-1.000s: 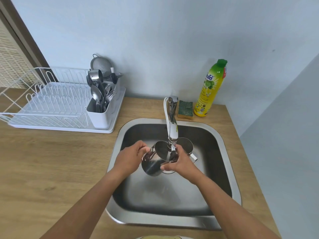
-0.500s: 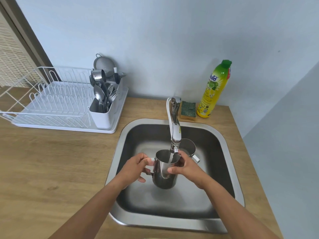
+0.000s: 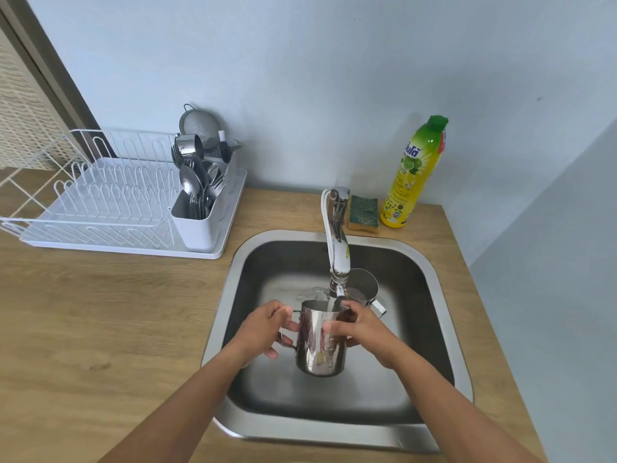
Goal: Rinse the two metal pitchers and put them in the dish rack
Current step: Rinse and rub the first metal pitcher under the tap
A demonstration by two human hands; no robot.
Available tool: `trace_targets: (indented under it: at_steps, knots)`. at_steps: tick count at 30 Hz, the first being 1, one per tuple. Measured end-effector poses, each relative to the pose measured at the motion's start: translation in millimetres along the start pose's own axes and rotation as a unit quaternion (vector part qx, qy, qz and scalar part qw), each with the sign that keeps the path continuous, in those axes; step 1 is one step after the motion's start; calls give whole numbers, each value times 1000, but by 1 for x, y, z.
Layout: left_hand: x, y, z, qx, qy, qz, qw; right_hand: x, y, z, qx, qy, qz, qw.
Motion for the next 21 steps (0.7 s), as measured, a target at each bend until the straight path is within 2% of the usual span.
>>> trace_targets:
  at_steps: [7,15,21]
  knots:
    - [5,2,-5,-5,-52,33,998,7,2,2,10,37,29,999]
    - [13,8,-7,4,-132,84,988,13,2,2,0,129,30,991]
    - [12,9,-6,21,-142,105,984,16,5,4,23,160,11,987]
Point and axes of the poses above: each hand's wrist, its own z-axis away from the middle knuckle, its own y-axis out of the palm, x = y × z, the point moved 4 cm from there along -z, towards the middle knuckle, and after that the axes turned 9 degrees about z, right-handed, at the moved point
